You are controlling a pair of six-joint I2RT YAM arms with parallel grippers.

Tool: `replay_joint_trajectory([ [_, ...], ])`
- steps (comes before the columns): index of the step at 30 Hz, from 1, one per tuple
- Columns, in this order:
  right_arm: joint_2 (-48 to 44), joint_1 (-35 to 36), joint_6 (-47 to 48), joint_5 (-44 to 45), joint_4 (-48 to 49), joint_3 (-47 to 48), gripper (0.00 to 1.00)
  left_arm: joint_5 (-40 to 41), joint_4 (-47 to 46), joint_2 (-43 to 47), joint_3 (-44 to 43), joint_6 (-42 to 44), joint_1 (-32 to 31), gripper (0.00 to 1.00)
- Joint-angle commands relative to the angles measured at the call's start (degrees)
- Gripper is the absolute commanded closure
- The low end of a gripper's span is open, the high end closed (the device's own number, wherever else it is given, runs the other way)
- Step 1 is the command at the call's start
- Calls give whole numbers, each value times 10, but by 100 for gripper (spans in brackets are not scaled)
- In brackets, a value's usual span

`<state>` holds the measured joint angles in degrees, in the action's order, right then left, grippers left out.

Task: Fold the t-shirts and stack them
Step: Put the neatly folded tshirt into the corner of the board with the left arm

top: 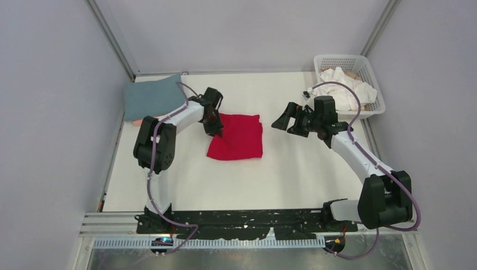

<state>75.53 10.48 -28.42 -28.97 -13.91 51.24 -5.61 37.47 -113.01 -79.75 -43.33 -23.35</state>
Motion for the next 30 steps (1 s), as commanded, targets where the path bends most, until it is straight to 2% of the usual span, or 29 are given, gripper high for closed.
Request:
replay_joint_trajectory([
  [1,-32,-3,29,19,3,0,5,175,123,-31,-166,144,9,100],
  [4,-31,-4,35,25,1,0,5,246,162,-64,-274,224,11,100],
  [9,-33,-5,45,40,-1,0,5,309,143,-116,-384,359,27,100],
  [11,-34,-6,52,54,-8,0,5,336,130,-126,-418,403,38,100],
  [15,-35,-6,67,93,-22,0,5,340,90,-126,-455,483,70,100],
  [20,-16,-6,67,125,-28,3,5,334,39,-113,-481,518,107,100],
  [24,12,-6,61,134,-32,15,5,299,52,-117,-526,513,131,100],
  [30,59,-7,57,146,-62,33,5,268,43,-84,-521,508,147,100],
])
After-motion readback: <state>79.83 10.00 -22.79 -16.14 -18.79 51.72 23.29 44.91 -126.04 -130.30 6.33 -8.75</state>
